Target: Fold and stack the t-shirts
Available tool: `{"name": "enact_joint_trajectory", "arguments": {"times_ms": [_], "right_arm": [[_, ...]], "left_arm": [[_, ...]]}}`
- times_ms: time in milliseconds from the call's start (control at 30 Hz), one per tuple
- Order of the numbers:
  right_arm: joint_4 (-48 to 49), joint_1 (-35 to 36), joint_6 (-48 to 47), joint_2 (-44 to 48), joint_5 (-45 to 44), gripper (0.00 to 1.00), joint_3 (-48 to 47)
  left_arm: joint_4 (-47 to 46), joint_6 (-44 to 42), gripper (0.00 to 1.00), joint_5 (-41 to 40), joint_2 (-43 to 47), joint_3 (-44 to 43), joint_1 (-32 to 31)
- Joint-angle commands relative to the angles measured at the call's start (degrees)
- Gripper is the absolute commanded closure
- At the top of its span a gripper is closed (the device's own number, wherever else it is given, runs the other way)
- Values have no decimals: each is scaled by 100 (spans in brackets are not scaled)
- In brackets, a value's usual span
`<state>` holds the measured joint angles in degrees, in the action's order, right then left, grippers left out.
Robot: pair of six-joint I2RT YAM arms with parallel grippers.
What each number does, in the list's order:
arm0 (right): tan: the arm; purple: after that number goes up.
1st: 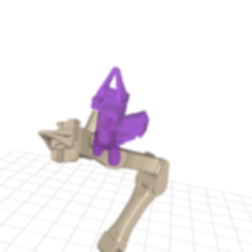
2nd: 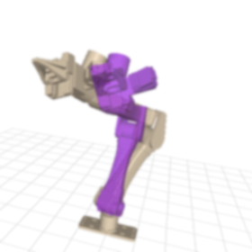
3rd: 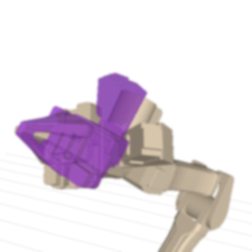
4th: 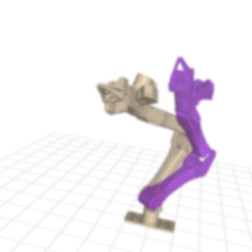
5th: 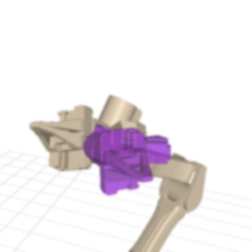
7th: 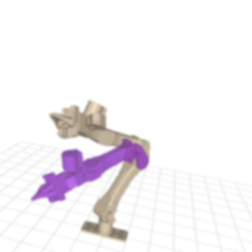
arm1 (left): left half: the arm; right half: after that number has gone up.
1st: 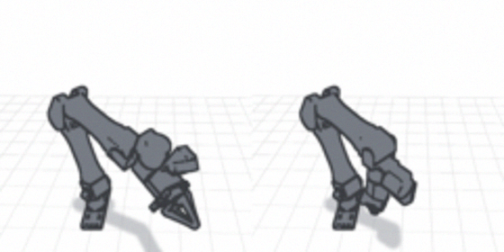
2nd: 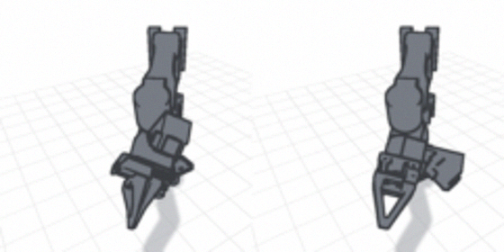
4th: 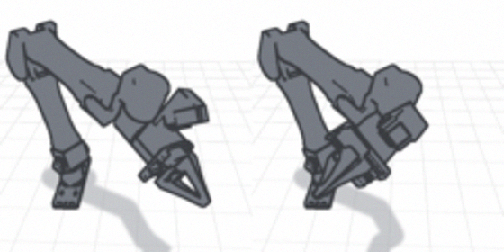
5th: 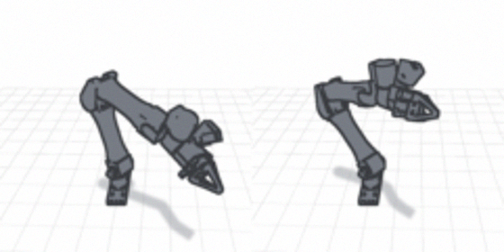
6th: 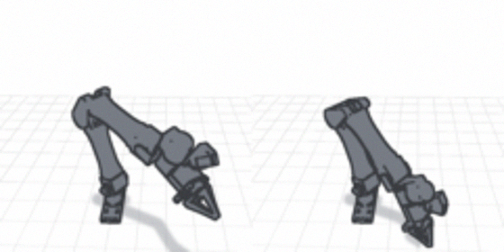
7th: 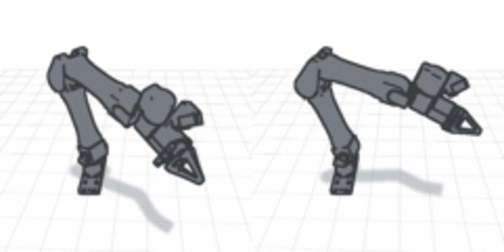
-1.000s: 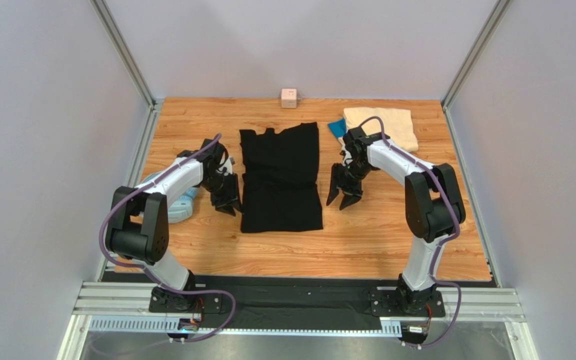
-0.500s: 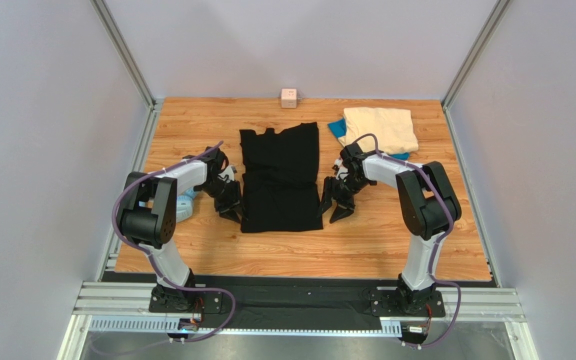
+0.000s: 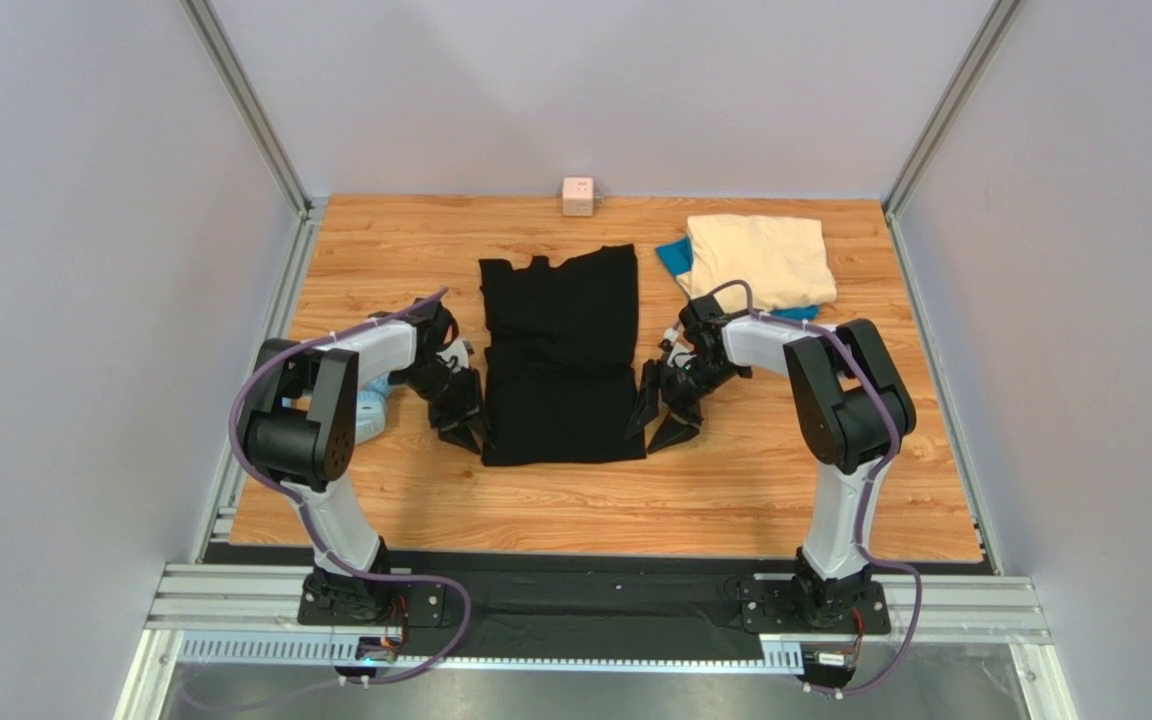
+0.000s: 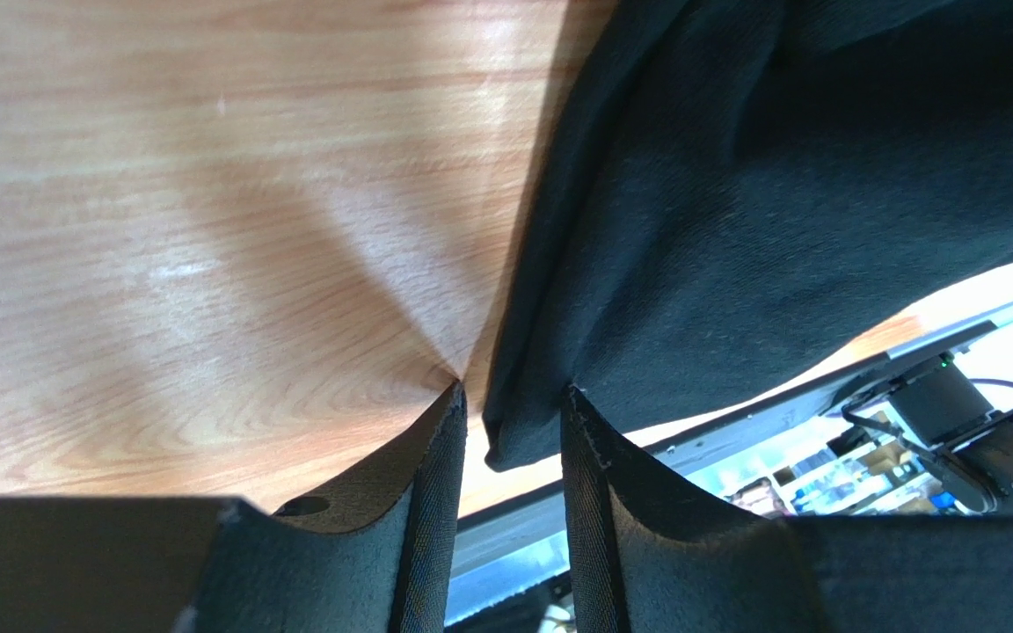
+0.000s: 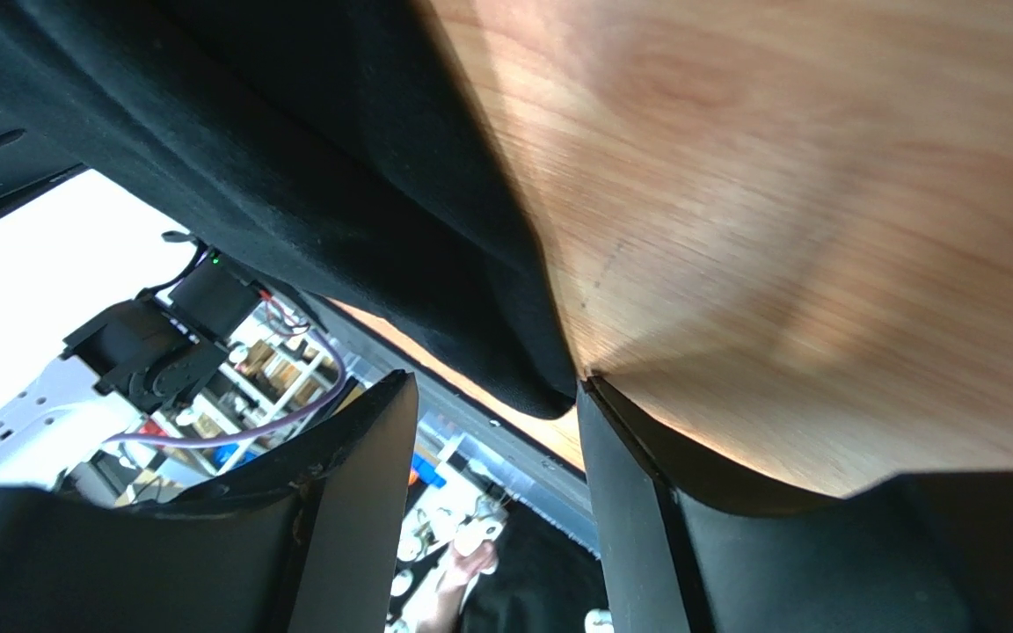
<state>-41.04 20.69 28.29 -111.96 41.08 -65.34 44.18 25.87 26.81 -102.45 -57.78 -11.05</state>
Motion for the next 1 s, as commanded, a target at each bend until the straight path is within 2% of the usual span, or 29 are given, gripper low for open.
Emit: {"name": "enact_joint_trajectory", "arguments": {"times_ms": [0,200,300,333,367,433,467,500,533,667,967], "right_arm": [[403,216,-52,-326,-443,45,65],[403,497,44,-449,-461,46,-127],[412,559,80,-493,-487,51,-242],[404,559,88,-511,-487,56,-268],[403,568,80,-528,-487,69,-286],[395,568,80,-546,-487,85,-330],[386,568,80,-537,-496,100,-339],[377,577,80,-537,-496,100,-348],[377,559,71,-528,-496,100,-348],[167,568,-8,-397,-496,100,-365],[-581,559,-105,859,-663,100,-462]], "left_arm": [[161,102,61,-185,15,117,15],[117,190,61,-273,15,39,-213],[82,217,63,-273,-46,-49,-319],[56,217,65,-290,-55,-67,-336],[55,217,67,-325,-64,-93,-363],[-6,226,82,-343,-55,-93,-372],[-6,200,87,-352,-47,-102,-363],[-41,199,98,-369,-20,-93,-372],[-50,182,100,-387,-20,-93,-363],[-15,85,100,-457,129,-128,-363],[354,-47,100,-624,1288,-418,-363]]}}
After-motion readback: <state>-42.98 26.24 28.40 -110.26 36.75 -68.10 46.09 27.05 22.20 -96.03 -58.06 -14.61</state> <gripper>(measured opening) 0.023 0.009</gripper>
